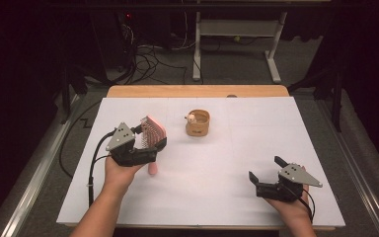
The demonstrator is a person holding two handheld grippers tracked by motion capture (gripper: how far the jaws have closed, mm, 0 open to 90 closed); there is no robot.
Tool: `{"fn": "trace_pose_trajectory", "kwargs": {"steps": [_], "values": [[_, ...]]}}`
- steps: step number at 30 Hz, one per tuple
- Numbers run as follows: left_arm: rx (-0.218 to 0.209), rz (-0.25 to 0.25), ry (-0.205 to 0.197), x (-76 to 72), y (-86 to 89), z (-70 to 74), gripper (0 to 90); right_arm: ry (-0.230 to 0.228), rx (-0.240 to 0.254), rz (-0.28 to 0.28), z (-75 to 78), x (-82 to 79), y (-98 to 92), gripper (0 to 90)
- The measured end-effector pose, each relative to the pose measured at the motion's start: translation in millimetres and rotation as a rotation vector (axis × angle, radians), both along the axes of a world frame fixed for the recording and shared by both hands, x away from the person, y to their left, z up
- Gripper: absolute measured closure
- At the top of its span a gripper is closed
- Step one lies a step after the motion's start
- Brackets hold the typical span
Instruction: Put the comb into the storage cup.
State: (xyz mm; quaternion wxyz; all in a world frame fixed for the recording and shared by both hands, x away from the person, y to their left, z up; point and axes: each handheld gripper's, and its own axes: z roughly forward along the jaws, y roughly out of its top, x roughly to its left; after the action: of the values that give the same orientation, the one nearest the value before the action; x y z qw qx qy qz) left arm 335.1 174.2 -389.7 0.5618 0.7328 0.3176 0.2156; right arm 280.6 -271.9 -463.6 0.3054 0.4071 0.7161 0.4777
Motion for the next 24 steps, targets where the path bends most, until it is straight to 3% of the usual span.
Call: {"fn": "trace_pose_trajectory", "kwargs": {"steps": [7,15,24], "values": [[0.000,-0.018,-0.018,-1.2,-3.8,-1.1,20.1,-0.005,0.003,-0.015,0.7,0.5,0.2,0.4],[-0.030,-0.022,-0.051,-9.8,-4.5,1.3,20.1,-0.008,-0.002,-0.017,0.4,-1.2,3.1,0.4],[-0.029,-0.048,-0.047,-16.8,-12.9,-2.5,20.1,-0.008,0.011,-0.013,0.5,-1.8,2.9,0.4]]}}
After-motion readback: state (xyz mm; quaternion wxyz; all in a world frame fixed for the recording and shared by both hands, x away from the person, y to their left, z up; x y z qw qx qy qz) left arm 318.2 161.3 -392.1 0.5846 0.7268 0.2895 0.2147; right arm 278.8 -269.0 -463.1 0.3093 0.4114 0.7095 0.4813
